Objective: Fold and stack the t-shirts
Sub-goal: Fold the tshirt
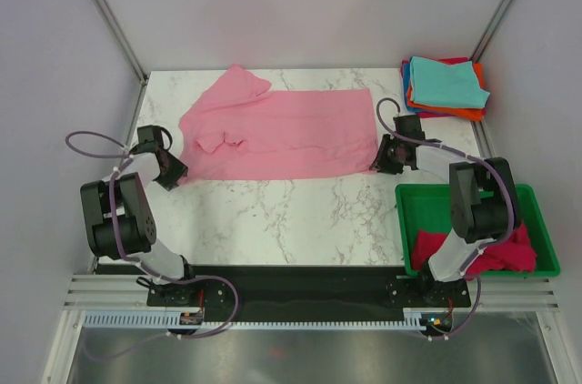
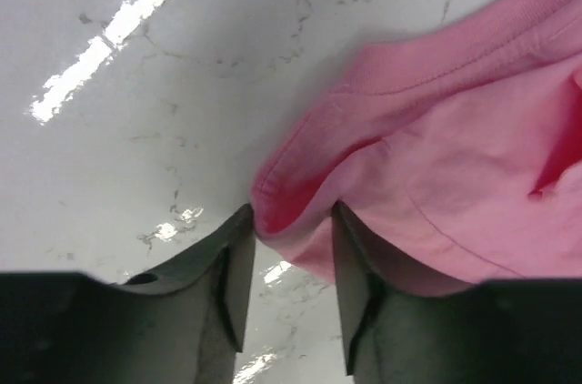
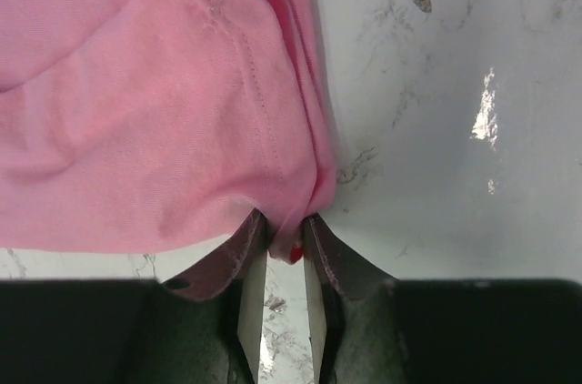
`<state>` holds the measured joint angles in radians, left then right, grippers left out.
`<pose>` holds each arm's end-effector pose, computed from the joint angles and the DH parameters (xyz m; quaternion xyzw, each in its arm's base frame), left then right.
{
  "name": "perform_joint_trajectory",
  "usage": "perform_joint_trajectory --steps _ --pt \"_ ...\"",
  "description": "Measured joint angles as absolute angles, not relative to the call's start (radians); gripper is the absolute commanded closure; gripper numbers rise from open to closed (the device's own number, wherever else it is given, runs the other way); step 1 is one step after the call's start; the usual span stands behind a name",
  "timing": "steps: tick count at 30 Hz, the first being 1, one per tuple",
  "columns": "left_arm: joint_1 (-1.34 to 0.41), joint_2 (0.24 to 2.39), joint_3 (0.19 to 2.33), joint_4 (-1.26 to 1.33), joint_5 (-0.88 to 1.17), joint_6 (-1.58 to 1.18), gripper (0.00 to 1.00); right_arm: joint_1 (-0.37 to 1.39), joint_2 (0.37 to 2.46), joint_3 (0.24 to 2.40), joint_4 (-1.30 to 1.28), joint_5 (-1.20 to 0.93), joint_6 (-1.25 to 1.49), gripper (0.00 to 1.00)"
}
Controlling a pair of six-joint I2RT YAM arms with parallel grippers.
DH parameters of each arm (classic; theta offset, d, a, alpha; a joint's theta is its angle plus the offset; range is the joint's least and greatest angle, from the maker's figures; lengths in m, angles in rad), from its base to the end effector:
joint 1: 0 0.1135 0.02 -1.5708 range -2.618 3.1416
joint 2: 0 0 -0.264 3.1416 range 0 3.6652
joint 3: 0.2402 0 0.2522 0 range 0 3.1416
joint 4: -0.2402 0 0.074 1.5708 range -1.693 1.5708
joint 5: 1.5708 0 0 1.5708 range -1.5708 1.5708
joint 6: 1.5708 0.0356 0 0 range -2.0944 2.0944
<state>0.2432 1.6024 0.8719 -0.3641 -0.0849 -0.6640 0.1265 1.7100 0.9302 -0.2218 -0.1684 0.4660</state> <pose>0.2914 0.0754 0.1613 -0.4344 0.8683 -0.0089 0.2391 0.3284 0.0478 0.1535 0.1383 0.9466 0.1589 0.2440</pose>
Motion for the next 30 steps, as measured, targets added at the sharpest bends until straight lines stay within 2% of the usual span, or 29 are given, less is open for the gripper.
perform_joint_trajectory --steps 1,3,4,9,15,18,20,21,22,23,24,25,26,28,30 --pt "0.247 1.603 0.87 -0.355 -0.09 -0.669 0.72 0.126 1.712 0.929 -0.218 -0.173 0.466 0.83" --pt "0.257 1.609 0.871 -0.344 -0.102 -0.678 0.86 0.124 1.72 0.929 -0.209 -0.189 0.466 0.92" --pt "0.259 1.612 0.875 -0.339 -0.104 -0.676 0.98 0.122 1.723 0.929 -0.204 -0.194 0.468 1.0" --pt "0.262 1.592 0.911 -0.337 -0.142 -0.668 0.98 0.109 1.726 0.926 -0.195 -0.21 0.471 1.0" --pt "0.274 1.471 0.914 -0.361 -0.163 -0.65 0.97 0.096 1.69 0.9 -0.222 -0.181 0.472 1.0" --pt "0.276 1.43 0.909 -0.376 -0.161 -0.649 0.92 0.093 1.659 0.878 -0.246 -0.174 0.473 1.0" --pt "0.276 1.415 0.9 -0.39 -0.154 -0.649 0.82 0.093 1.638 0.864 -0.258 -0.168 0.474 0.98" --pt "0.276 1.409 0.89 -0.395 -0.154 -0.649 0.64 0.093 1.628 0.857 -0.264 -0.164 0.474 0.86" --pt "0.276 1.405 0.879 -0.403 -0.154 -0.647 0.54 0.093 1.62 0.852 -0.27 -0.16 0.473 0.7" --pt "0.276 1.401 0.87 -0.412 -0.155 -0.65 0.49 0.093 1.614 0.849 -0.276 -0.157 0.473 0.51" --pt "0.28 1.395 0.859 -0.428 -0.158 -0.653 0.44 0.091 1.608 0.845 -0.279 -0.15 0.474 0.21" --pt "0.283 1.389 0.851 -0.445 -0.162 -0.654 0.39 0.087 1.601 0.846 -0.266 -0.138 0.471 0.13" --pt "0.286 1.383 0.848 -0.457 -0.168 -0.654 0.39 0.085 1.591 0.846 -0.258 -0.13 0.456 0.11" --pt "0.288 1.359 0.847 -0.485 -0.181 -0.654 0.47 0.08 1.555 0.846 -0.276 -0.101 0.449 0.08" --pt "0.284 1.322 0.848 -0.495 -0.182 -0.643 0.5 0.08 1.518 0.846 -0.308 -0.071 0.447 0.08"
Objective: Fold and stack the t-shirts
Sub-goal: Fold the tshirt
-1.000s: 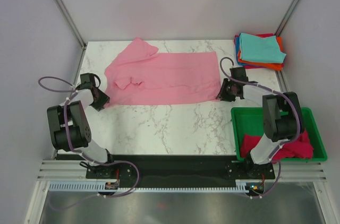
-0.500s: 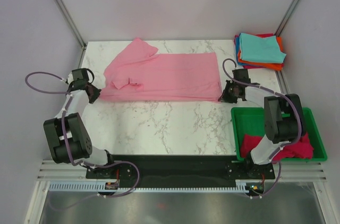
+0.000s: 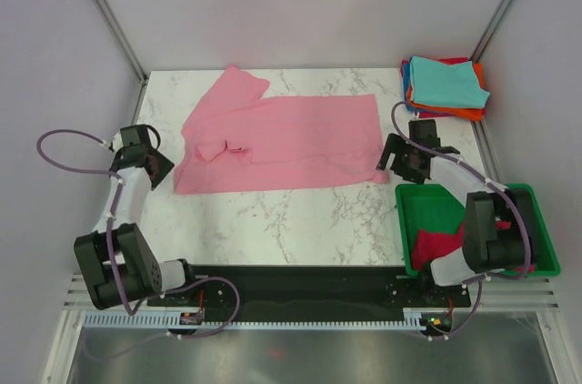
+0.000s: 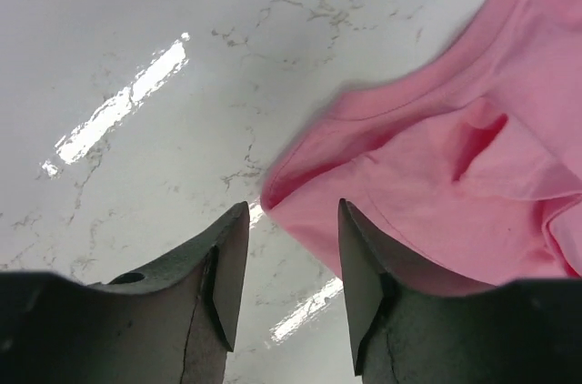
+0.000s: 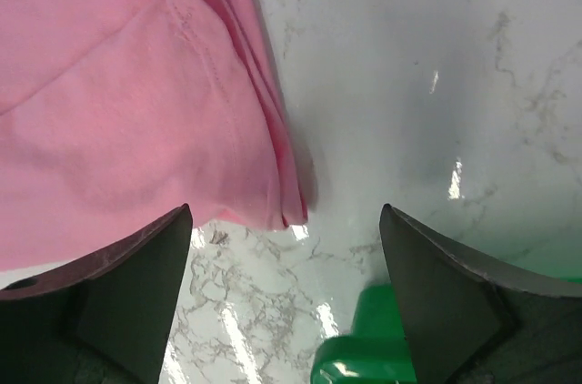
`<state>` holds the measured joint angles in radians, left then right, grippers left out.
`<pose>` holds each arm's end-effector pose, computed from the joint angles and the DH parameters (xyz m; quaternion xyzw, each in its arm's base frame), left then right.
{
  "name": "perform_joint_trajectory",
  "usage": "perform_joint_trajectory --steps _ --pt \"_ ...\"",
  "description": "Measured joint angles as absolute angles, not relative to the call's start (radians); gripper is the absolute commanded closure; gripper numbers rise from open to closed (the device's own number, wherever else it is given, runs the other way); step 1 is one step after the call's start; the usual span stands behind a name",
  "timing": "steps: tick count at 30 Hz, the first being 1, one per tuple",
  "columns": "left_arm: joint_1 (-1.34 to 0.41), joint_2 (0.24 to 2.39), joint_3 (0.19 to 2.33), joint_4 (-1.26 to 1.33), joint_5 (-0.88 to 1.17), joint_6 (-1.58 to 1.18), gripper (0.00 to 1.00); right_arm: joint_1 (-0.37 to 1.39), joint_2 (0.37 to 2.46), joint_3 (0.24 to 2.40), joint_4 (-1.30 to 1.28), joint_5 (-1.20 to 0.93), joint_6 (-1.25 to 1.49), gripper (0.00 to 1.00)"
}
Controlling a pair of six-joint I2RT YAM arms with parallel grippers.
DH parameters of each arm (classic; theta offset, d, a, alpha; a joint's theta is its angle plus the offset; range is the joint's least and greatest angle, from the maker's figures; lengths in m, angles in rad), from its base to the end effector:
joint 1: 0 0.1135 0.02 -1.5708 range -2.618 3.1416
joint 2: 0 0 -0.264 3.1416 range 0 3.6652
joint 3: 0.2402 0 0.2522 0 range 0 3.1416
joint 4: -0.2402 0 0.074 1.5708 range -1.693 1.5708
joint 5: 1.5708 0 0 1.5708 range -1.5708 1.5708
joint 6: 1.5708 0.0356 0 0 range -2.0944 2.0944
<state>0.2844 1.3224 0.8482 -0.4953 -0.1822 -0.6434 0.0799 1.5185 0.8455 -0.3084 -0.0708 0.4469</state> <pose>0.2498 0.0797 0.2210 -0.4497 0.8386 0.0328 0.3057 0.2949 0.0261 0.1803 0.1644 0.9421 0.1083 0.2714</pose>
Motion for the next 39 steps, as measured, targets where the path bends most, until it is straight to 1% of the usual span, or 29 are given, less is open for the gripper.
perform_joint_trajectory --steps 3,6,10,13,20,28,34,39 --pt "0.21 1.265 0.875 -0.502 -0.214 -0.592 0.51 0.08 1.465 0.846 -0.353 -0.046 0.447 0.07" --pt "0.041 1.266 0.939 -0.485 -0.231 -0.533 0.55 0.08 1.394 0.856 -0.392 -0.028 0.447 0.07" --pt "-0.115 1.346 0.987 -0.455 -0.216 -0.498 0.59 0.081 1.298 0.887 -0.429 -0.018 0.441 0.07" --pt "-0.183 1.449 0.988 -0.439 -0.217 -0.497 0.62 0.082 1.219 0.895 -0.443 -0.029 0.44 0.07" --pt "-0.194 1.691 1.005 -0.413 -0.198 -0.5 0.64 0.089 1.127 0.89 -0.464 -0.059 0.437 0.07" --pt "-0.194 1.838 1.154 -0.387 -0.2 -0.5 0.64 0.089 1.128 0.849 -0.482 -0.079 0.419 0.07" --pt "-0.194 1.859 1.203 -0.401 -0.207 -0.5 0.65 0.09 1.128 0.841 -0.49 -0.08 0.403 0.07" --pt "-0.194 1.806 1.183 -0.445 -0.22 -0.502 0.65 0.095 1.133 0.829 -0.485 -0.099 0.395 0.08"
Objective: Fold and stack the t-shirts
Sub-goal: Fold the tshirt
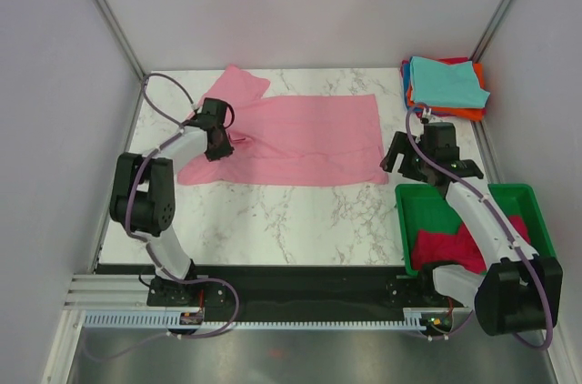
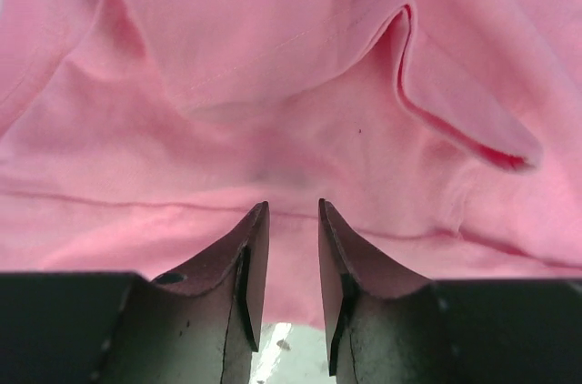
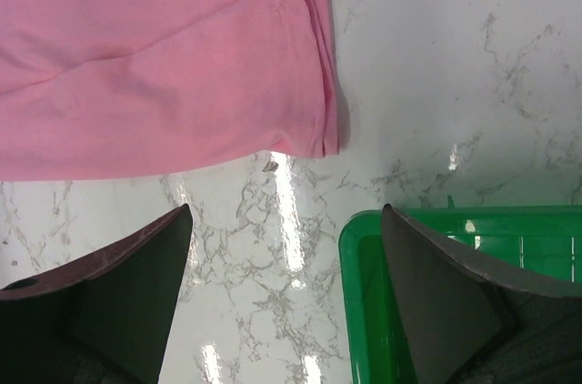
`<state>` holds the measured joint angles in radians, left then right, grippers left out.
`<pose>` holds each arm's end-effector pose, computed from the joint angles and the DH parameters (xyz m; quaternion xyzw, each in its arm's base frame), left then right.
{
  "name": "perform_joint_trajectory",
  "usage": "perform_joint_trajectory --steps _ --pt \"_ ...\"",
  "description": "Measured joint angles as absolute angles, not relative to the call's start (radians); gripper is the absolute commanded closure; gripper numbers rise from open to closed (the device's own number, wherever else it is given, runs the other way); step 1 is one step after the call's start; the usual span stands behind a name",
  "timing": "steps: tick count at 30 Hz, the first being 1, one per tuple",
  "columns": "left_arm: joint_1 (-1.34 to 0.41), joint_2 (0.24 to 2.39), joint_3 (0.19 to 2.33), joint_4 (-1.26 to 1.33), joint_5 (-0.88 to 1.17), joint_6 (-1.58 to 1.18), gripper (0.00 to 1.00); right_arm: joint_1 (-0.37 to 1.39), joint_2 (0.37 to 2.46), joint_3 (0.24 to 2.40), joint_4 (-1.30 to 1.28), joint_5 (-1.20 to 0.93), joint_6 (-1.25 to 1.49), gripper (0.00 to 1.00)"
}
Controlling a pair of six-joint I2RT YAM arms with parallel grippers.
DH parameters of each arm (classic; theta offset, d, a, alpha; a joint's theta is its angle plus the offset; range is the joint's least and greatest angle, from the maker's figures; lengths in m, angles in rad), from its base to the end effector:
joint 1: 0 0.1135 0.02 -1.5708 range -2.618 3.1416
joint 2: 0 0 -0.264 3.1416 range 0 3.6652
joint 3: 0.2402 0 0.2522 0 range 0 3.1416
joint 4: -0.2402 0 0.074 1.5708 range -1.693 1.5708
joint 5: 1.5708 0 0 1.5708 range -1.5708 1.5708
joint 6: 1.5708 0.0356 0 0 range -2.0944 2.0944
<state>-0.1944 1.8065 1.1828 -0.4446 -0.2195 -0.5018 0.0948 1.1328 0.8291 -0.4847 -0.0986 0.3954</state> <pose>0.3625 -0.0635 0.1805 -0.1743 0.9473 0.0154 0.2685 0.2355 0.0259 0.2590 0.1197 0.9157 0.1366 0.3584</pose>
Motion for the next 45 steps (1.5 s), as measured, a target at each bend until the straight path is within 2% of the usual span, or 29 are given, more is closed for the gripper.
perform_joint_trajectory --steps 8,24,32,38,41,45 --pt "-0.205 1.713 1.176 -0.472 -0.239 -0.503 0.64 0.116 1.173 0.824 -0.477 -0.117 0.395 0.08" --pt "-0.195 2.018 1.431 -0.494 -0.262 -0.496 0.64 0.121 1.174 0.825 -0.479 -0.119 0.394 0.08" --pt "-0.172 2.125 1.711 -0.544 -0.289 -0.437 0.61 0.13 1.174 0.825 -0.479 -0.119 0.387 0.08" --pt "-0.146 2.329 2.163 -0.641 -0.283 -0.356 0.54 0.137 1.174 0.825 -0.479 -0.118 0.384 0.08" --pt "-0.138 2.287 2.146 -0.673 -0.284 -0.355 0.53 0.141 1.174 0.824 -0.479 -0.118 0.384 0.08" --pt "-0.136 2.0 1.757 -0.634 -0.286 -0.384 0.54 0.155 1.176 0.825 -0.473 -0.119 0.389 0.08"
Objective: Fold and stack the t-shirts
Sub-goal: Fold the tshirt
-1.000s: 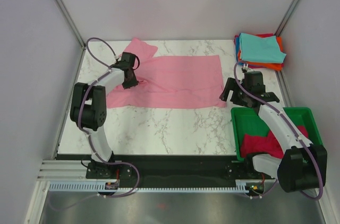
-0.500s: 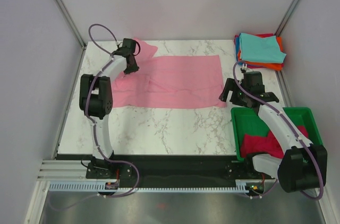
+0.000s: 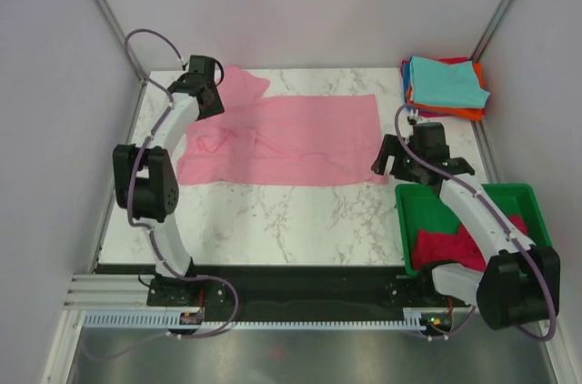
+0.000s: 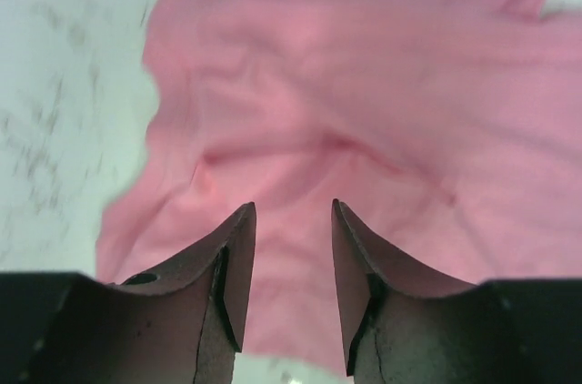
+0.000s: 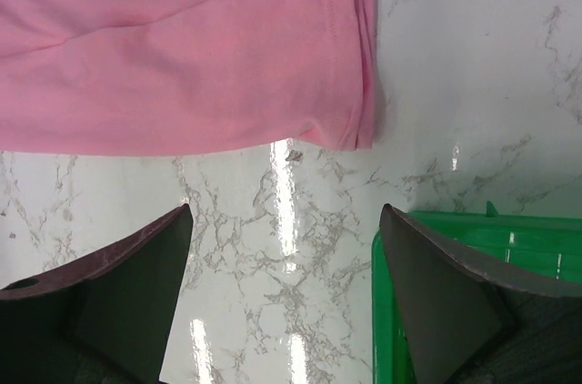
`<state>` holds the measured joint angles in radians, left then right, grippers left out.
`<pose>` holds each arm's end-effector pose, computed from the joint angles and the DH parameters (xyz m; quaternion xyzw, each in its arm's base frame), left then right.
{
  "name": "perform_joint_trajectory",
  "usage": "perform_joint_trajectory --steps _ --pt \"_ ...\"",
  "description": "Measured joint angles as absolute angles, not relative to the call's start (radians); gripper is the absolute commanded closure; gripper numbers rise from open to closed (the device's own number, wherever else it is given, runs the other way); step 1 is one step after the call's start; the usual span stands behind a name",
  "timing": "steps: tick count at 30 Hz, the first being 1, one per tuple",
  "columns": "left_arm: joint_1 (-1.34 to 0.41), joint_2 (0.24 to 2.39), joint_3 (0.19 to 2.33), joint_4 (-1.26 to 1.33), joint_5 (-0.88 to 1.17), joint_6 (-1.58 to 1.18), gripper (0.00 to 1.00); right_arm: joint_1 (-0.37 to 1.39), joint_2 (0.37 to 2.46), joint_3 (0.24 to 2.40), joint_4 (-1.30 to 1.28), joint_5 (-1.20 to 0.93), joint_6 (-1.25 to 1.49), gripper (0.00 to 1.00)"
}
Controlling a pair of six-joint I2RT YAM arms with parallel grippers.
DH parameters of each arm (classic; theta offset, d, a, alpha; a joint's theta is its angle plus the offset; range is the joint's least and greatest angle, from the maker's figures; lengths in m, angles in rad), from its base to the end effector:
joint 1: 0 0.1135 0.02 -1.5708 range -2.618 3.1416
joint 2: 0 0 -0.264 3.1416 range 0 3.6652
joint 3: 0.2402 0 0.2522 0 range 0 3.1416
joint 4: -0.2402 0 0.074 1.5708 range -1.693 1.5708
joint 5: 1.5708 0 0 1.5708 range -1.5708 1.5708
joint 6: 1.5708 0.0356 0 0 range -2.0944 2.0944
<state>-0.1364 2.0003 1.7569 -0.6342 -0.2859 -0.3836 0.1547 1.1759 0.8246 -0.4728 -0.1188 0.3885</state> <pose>0.4484 -0.0514 0.2695 -0.1628 0.9179 0.0430 0.3594 0.2398 0.0417 0.2490 0.0869 0.9256 0.1509 0.3359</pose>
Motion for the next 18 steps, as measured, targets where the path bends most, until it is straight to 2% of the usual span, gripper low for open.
perform_joint_trajectory --steps 3,6,18 --pt "-0.137 1.74 1.448 -0.598 -0.286 -0.412 0.56 0.189 1.188 0.828 -0.464 -0.118 0.397 0.08" --pt "-0.136 1.617 1.293 -0.568 -0.288 -0.43 0.57 0.234 1.201 0.838 -0.46 -0.116 0.405 0.08" --pt "-0.08 1.804 1.192 -0.444 -0.241 -0.476 0.57 0.284 1.191 0.841 -0.456 -0.106 0.422 0.07"
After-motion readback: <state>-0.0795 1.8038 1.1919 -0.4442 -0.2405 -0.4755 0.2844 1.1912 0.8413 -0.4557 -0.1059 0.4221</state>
